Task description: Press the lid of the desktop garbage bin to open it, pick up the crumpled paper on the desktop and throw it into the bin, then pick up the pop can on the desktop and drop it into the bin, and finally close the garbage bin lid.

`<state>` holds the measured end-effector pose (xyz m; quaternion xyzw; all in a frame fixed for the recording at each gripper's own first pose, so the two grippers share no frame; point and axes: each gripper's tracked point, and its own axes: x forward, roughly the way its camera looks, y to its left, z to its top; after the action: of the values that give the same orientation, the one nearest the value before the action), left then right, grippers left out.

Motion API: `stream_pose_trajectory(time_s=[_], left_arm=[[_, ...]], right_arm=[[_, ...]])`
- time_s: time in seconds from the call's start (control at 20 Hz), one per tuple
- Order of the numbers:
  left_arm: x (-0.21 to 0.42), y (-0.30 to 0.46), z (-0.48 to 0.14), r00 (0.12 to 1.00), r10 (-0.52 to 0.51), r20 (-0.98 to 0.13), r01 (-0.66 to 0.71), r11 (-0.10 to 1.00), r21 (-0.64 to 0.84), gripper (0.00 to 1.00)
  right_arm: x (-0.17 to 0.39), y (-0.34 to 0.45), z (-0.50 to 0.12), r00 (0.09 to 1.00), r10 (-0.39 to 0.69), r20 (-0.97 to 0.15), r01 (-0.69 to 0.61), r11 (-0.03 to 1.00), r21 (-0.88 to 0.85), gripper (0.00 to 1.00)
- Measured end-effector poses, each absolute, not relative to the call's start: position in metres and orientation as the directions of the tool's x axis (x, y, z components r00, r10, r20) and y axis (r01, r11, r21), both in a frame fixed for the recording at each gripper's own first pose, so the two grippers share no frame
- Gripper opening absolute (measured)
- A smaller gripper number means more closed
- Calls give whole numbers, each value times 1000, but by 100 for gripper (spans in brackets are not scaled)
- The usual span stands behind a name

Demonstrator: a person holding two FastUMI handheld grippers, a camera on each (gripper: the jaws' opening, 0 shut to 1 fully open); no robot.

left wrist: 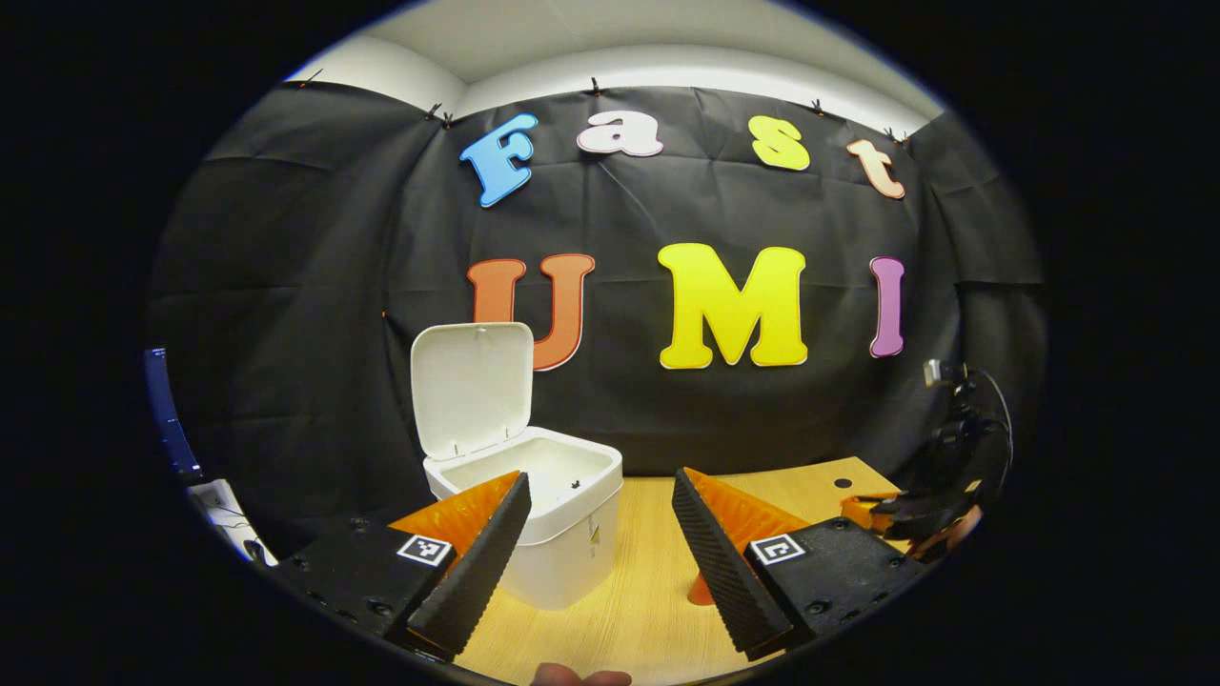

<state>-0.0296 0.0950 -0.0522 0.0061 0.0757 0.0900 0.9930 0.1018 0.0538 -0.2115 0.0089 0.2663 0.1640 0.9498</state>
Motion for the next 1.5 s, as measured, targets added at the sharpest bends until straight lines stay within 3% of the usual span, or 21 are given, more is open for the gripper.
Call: stream_pose_trajectory(time_s=[0.3,0.7,1.05,1.5], left_arm=[[-40,109,-47,970,204,-134,-202,979,26,98],[-61,133,-44,963,235,-133,-235,972,13,98],[-75,166,-36,948,294,-124,-297,955,-4,98],[-86,186,-34,938,329,-107,-332,943,-15,98]], right_arm=[[111,125,-132,813,450,-370,-438,891,120,16],[116,242,-74,740,614,-275,-604,786,132,16],[116,352,-69,636,723,-268,-724,680,115,16],[106,440,-116,542,764,-352,-785,609,114,16]])
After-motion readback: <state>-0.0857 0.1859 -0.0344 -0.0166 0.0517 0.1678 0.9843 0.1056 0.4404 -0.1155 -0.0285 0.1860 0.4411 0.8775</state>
